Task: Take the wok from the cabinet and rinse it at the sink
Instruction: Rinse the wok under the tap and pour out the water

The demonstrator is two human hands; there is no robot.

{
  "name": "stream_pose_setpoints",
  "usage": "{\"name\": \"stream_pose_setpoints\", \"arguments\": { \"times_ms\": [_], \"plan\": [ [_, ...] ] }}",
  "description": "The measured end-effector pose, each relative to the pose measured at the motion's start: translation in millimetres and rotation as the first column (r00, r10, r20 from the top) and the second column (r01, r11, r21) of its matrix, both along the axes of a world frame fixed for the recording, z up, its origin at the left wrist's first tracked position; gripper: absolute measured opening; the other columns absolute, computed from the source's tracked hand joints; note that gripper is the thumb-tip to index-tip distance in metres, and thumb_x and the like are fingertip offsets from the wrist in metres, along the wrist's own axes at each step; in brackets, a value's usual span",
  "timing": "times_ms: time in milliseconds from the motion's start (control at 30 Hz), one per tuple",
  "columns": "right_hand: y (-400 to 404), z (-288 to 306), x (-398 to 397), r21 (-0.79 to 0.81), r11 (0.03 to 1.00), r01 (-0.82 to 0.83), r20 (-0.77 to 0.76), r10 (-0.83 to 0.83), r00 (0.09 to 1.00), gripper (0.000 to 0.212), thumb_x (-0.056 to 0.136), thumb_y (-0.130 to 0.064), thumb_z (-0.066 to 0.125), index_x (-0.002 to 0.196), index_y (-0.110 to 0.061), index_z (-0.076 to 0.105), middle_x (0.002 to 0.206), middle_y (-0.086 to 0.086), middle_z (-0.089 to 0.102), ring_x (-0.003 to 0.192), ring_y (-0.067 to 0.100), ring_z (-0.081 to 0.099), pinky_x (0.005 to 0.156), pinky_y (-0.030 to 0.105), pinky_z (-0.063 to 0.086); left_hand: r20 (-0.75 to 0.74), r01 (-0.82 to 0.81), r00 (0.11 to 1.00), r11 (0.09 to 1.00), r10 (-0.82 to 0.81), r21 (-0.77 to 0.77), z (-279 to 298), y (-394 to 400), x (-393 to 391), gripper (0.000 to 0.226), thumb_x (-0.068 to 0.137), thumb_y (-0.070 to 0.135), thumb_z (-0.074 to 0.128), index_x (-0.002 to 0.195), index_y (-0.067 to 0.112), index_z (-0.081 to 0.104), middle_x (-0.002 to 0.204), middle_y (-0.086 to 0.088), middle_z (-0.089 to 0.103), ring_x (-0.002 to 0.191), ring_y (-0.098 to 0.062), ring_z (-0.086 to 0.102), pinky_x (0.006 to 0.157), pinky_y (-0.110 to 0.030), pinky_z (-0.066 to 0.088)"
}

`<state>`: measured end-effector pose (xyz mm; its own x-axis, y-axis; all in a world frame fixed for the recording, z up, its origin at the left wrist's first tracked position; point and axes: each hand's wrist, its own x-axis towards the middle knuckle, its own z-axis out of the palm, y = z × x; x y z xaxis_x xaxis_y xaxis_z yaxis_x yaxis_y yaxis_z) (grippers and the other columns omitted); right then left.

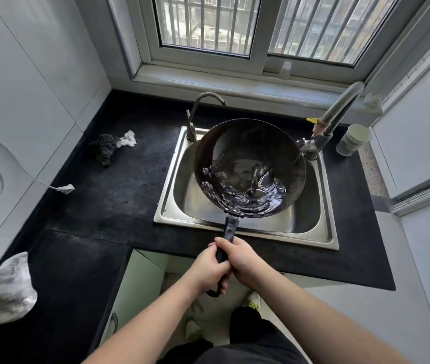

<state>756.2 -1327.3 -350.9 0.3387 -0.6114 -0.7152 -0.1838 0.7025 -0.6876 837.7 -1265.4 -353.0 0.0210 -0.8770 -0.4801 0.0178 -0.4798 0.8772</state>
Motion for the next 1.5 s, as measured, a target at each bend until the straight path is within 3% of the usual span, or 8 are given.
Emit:
{"name": "stream_pose_setpoints", "arguments": {
  "times_ms": [267,467,767,900,1033,1300,1400,1500],
  "plan": [
    [-4.6,-0.5,-3.8,0.032,0.999,-0.004,-0.095,0.007,0.995,0.023,0.095,-0.026,0.056,0.089,-0.004,0.06,0.062,0.013,0.059,0.029,0.021,0.051,0.029,0.021,0.037,-0.129,-0.015,0.991,0.998,0.024,0.068,6.6,-10.2,-5.9,0.003,0.081,0.009,0.047,0.084,0.009,0.047,0.045,-0.004,0.046,0.031,-0.015,0.044,0.035,-0.02,0.039],
    [-8.8,7.9,-3.1,0.063,0.998,0.013,-0.071,-0.008,0.997,0.027,0.095,-0.026,0.056,0.077,-0.006,0.054,0.05,0.007,0.048,0.027,0.018,0.039,0.03,0.016,0.029,-0.149,-0.021,0.988,0.991,0.041,0.132,20.6,-17.1,-2.4,0.016,0.091,-0.006,0.043,0.08,0.005,0.047,0.054,-0.008,0.045,0.034,-0.012,0.043,0.034,-0.02,0.039],
    [-8.4,21.8,-0.3,0.21,0.978,-0.007,0.1,-0.015,0.995,0.039,0.098,-0.032,0.049,0.067,-0.008,0.046,0.03,0.006,0.036,0.019,0.02,0.034,0.028,0.012,0.03,0.029,0.006,0.999,0.985,-0.012,0.174,44.4,-25.1,4.5,0.01,0.084,-0.003,0.044,0.077,0.002,0.048,0.052,-0.009,0.048,0.034,-0.015,0.046,0.037,-0.021,0.042],
    [-4.4,20.8,-2.1,0.215,0.975,-0.057,0.172,0.02,0.985,0.03,0.098,-0.03,0.046,0.096,-0.001,0.056,0.047,0.012,0.046,0.021,0.022,0.04,0.026,0.017,0.033,0.181,0.03,0.982,0.985,-0.06,0.167,40.0,-19.3,5.2,0.009,0.082,0.003,0.049,0.074,0.007,0.046,0.053,-0.009,0.054,0.036,-0.02,0.052,0.041,-0.03,0.048],
    [-4.9,19.0,-2.1,0.199,0.977,-0.081,0.2,0.04,0.979,0.033,0.095,-0.027,0.044,0.109,-0.001,0.06,0.064,0.013,0.051,0.031,0.023,0.045,0.031,0.019,0.033,0.315,0.075,0.941,0.983,-0.126,0.17,38.5,-15.8,8.1,0.005,0.08,0.008,0.048,0.08,0.012,0.045,0.054,-0.01,0.059,0.034,-0.02,0.055,0.035,-0.027,0.046],
    [-15.0,16.2,4.2,0.258,0.966,0.019,0.21,-0.075,0.975,0.022,0.091,-0.025,0.057,0.086,-0.004,0.062,0.077,0.009,0.067,0.061,0.02,0.065,0.054,0.024,0.049,0.502,0.112,0.847,0.982,-0.174,0.151,38.7,-17.2,9.9,0.017,0.082,0.019,0.049,0.099,0.014,0.049,0.066,-0.009,0.065,0.036,-0.021,0.061,0.033,-0.026,0.045],
    [-17.6,12.6,9.4,0.251,0.967,0.03,0.243,-0.093,0.965,0.036,0.092,-0.035,0.061,0.074,-0.007,0.071,0.078,0.008,0.073,0.069,0.018,0.069,0.07,0.029,0.053,0.61,0.131,0.768,0.981,-0.193,0.146,37.5,-15.4,11.6,0.03,0.086,0.027,0.051,0.114,0.016,0.05,0.087,-0.01,0.067,0.055,-0.024,0.069,0.042,-0.029,0.052],
    [-17.6,12.7,13.6,0.235,0.972,-0.004,0.258,-0.058,0.964,0.034,0.094,-0.034,0.058,0.087,-0.004,0.073,0.08,0.009,0.071,0.075,0.018,0.067,0.075,0.028,0.054,0.689,0.137,0.698,0.981,-0.196,0.141,35.6,-13.5,12.2,0.032,0.087,0.027,0.051,0.114,0.01,0.052,0.1,-0.014,0.066,0.075,-0.033,0.069,0.061,-0.039,0.058]
  ]
}}
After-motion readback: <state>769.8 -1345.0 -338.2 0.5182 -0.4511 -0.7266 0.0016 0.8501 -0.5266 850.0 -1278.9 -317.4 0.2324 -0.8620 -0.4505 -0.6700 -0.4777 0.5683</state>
